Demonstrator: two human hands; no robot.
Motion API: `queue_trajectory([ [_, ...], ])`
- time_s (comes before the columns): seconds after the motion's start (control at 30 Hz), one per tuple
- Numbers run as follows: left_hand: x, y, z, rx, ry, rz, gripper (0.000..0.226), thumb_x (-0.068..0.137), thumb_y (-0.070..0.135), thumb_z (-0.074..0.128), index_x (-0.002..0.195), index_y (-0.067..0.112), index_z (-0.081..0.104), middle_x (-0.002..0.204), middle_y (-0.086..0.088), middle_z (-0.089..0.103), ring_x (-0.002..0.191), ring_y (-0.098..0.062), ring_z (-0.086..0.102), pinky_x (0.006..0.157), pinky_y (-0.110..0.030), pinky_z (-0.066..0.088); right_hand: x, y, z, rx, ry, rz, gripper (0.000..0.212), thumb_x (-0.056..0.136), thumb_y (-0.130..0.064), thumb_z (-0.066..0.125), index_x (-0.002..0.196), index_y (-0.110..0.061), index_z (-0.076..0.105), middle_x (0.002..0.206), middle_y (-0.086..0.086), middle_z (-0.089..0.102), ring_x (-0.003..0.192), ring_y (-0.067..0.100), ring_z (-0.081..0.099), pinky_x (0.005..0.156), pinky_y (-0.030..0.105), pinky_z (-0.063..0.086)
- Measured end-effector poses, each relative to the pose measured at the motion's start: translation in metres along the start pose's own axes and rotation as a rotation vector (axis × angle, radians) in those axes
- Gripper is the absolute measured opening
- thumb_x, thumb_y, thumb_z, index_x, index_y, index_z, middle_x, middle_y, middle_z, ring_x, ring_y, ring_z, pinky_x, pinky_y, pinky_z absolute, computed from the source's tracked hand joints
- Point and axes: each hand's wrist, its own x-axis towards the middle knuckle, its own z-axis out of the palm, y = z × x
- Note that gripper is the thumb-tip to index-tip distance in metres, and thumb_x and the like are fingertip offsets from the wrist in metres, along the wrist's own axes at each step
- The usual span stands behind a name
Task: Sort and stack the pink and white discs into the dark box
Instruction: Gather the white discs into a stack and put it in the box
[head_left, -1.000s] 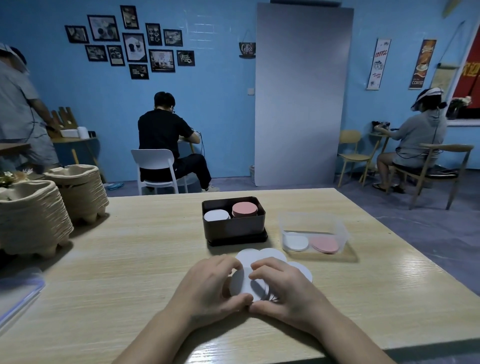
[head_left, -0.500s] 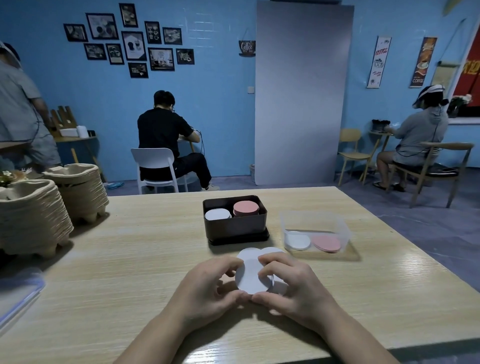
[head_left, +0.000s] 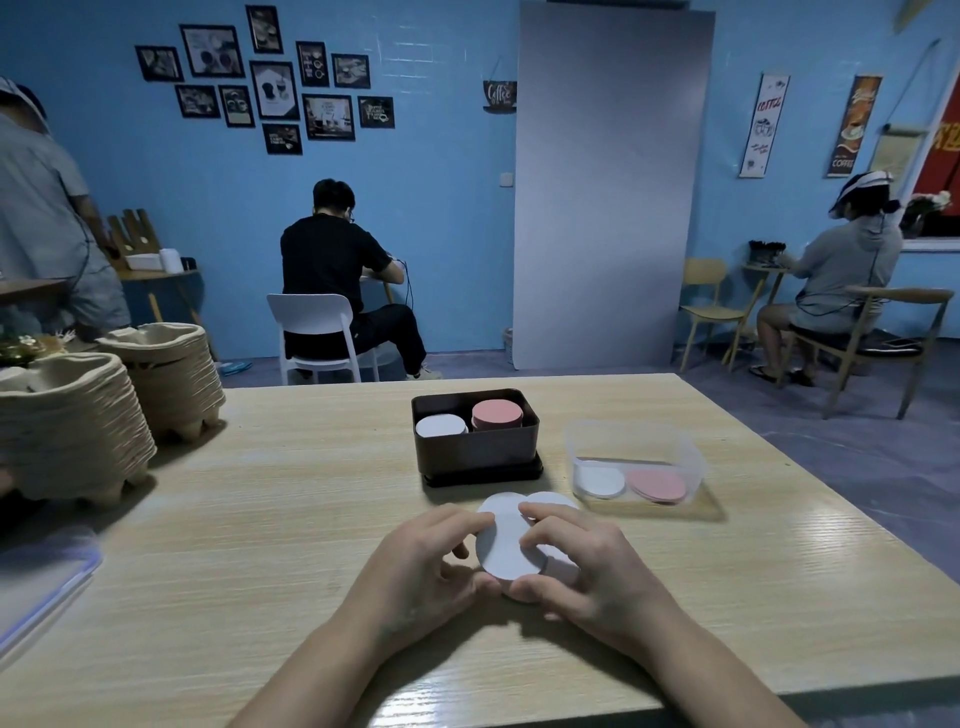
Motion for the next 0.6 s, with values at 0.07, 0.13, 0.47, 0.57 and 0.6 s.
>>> queue_trajectory([
  [0.07, 0.0000, -0.0020, 0.0011, 0.015, -0.002, 0.010, 0.045, 0.082, 0.049, 0.071, 0.124, 0.035, 0.062, 0.110, 0.020, 0.059, 0.086, -0.004, 0.058, 0.064, -0.007, 0.045, 0.0001, 0.0008, 0.0011, -0.026, -0.043, 0.008, 0.035, 0.083, -0.059, 0.071, 0.098, -0.029, 0.062, 0.142, -0.008, 0.058, 0.137, -0.006, 0.042, 0.105, 0.027, 0.044],
  [0.13, -0.0001, -0.0025, 0.0016, 0.013, -0.010, 0.006, 0.046, 0.084, 0.049, 0.071, 0.126, 0.035, 0.062, 0.111, 0.019, 0.059, 0.088, -0.005, 0.059, 0.065, -0.011, 0.049, -0.0004, 0.0018, 0.0027, -0.067, -0.066, 0.011, 0.036, 0.083, -0.062, 0.069, 0.101, -0.032, 0.060, 0.145, -0.009, 0.056, 0.138, -0.005, 0.041, 0.106, 0.028, 0.043],
  [0.47, -0.0006, -0.0019, 0.0021, 0.083, -0.012, 0.023, 0.035, 0.087, 0.047, 0.072, 0.118, 0.037, 0.062, 0.108, 0.024, 0.065, 0.091, 0.001, 0.062, 0.072, -0.030, 0.056, -0.0015, 0.0025, 0.0028, -0.086, -0.062, 0.018, 0.033, 0.085, -0.064, 0.068, 0.100, -0.036, 0.059, 0.140, -0.016, 0.055, 0.135, -0.004, 0.043, 0.102, 0.026, 0.045],
  [0.57, -0.0003, 0.0002, 0.0018, 0.097, -0.003, 0.025, 0.027, 0.086, 0.044, 0.071, 0.109, 0.036, 0.060, 0.105, 0.021, 0.067, 0.088, 0.001, 0.062, 0.071, -0.030, 0.056, 0.0003, 0.0017, 0.0004, -0.074, -0.071, 0.028, 0.034, 0.084, -0.065, 0.067, 0.097, -0.034, 0.060, 0.138, -0.018, 0.055, 0.133, -0.006, 0.043, 0.103, 0.025, 0.043],
  [0.6, 0.0000, 0.0011, 0.0013, 0.098, -0.005, 0.026, 0.025, 0.087, 0.044, 0.071, 0.107, 0.036, 0.059, 0.103, 0.021, 0.066, 0.087, 0.000, 0.062, 0.070, -0.031, 0.056, 0.0008, 0.0012, -0.0001, -0.074, -0.077, 0.033, 0.034, 0.083, -0.065, 0.068, 0.097, -0.034, 0.061, 0.139, -0.018, 0.054, 0.133, -0.006, 0.042, 0.103, 0.025, 0.043],
])
